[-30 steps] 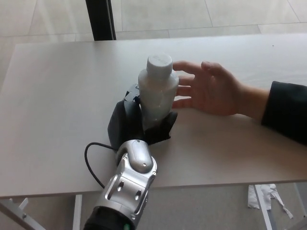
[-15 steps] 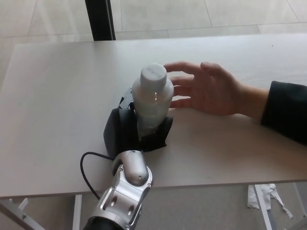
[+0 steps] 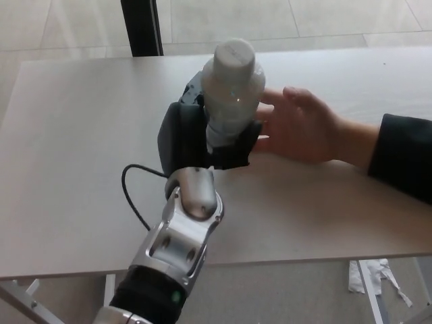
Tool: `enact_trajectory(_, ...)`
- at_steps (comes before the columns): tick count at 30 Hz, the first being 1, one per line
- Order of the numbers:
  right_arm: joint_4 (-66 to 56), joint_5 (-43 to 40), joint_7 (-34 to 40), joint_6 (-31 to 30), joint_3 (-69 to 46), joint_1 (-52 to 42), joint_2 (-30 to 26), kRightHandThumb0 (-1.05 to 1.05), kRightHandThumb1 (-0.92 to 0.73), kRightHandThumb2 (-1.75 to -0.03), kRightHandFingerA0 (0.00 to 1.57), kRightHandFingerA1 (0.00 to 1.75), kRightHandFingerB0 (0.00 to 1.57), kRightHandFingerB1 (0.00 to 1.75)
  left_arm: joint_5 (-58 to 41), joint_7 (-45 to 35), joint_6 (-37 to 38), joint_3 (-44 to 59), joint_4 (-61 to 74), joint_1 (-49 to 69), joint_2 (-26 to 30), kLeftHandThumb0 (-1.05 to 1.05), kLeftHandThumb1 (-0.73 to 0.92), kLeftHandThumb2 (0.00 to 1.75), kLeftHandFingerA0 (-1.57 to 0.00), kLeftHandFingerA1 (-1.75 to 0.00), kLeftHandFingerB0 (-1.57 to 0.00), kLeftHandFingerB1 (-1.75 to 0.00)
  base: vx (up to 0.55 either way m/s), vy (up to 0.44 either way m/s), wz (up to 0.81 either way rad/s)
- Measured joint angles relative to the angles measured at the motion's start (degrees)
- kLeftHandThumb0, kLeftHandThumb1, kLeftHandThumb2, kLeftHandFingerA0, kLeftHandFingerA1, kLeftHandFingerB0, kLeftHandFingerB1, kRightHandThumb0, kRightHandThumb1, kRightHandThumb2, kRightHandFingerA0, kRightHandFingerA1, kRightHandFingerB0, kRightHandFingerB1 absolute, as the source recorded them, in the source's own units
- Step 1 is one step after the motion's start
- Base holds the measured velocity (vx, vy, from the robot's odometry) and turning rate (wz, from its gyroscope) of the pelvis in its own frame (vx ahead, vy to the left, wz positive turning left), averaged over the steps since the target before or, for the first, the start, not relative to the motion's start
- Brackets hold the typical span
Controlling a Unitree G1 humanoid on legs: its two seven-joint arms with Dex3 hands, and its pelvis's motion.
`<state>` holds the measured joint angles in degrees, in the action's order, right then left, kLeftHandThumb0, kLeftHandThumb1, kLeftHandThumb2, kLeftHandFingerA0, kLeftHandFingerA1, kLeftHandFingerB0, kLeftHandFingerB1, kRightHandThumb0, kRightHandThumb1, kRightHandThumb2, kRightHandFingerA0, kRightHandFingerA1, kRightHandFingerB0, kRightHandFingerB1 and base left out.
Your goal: Pick up a bottle and hand it
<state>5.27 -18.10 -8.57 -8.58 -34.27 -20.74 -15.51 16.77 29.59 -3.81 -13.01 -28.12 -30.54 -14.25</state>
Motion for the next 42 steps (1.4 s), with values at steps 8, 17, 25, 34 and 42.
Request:
enact_trajectory(8,0.3,-0.33,-0.27,-0.64,0.63,1.37,0.04,-0.74,-0.59,-0.58,0.84,0.96,0.37,0.65,0.04,-3.09,-3.26,-2.81,-4.29,-2.29,-0.36,-0.09,0.53,1.17,-0.88,-1.68,-0.83,-1.44,0.0,0.0,0.0)
enact_trajectory(17,0.16,-0.02,0.45,-1.35,2.78,3.27,0.92,-0.87,-0.42,-0.92,1.0,0.93,0.38,0.67,-0.28,-3.95,-6.53,-3.21,-9.08,-2.37,-0.39,-0.13,0.62,0.99,-0.93,-1.3,-0.84,-1.07,0.0,0.0,0.0)
enact_trajectory(25,-1.73,0.7,0.87,-1.53,4.9,2.63,1.24,-0.82,-0.57,-0.58,0.97,0.87,0.36,0.65,-0.98,-2.13,-7.3,-0.96,-15.42,-5.55,0.22,-0.18,0.8,0.7,-0.82,-1.64,-0.73,-1.11,0.0,0.0,0.0)
enact_trajectory(34,-1.77,0.82,0.84,-1.6,6.05,3.13,1.75,-0.67,-0.46,-0.88,1.08,1.02,0.33,0.56,-1.73,-2.29,-7.36,0.65,-19.67,-10.66,1.05,-0.15,0.73,0.72,-0.78,-0.94,-0.73,-0.7,0.0,0.0,0.0)
enact_trajectory(42,-2.9,1.33,1.13,-1.6,7.21,3.2,2.12,-0.68,-0.63,-0.61,1.22,1.51,0.33,0.57,-1.87,-2.22,-7.38,0.87,-25.14,-18.5,1.07,-0.14,0.73,0.73,-0.83,-1.26,-0.76,-0.83,0.0,0.0,0.0)
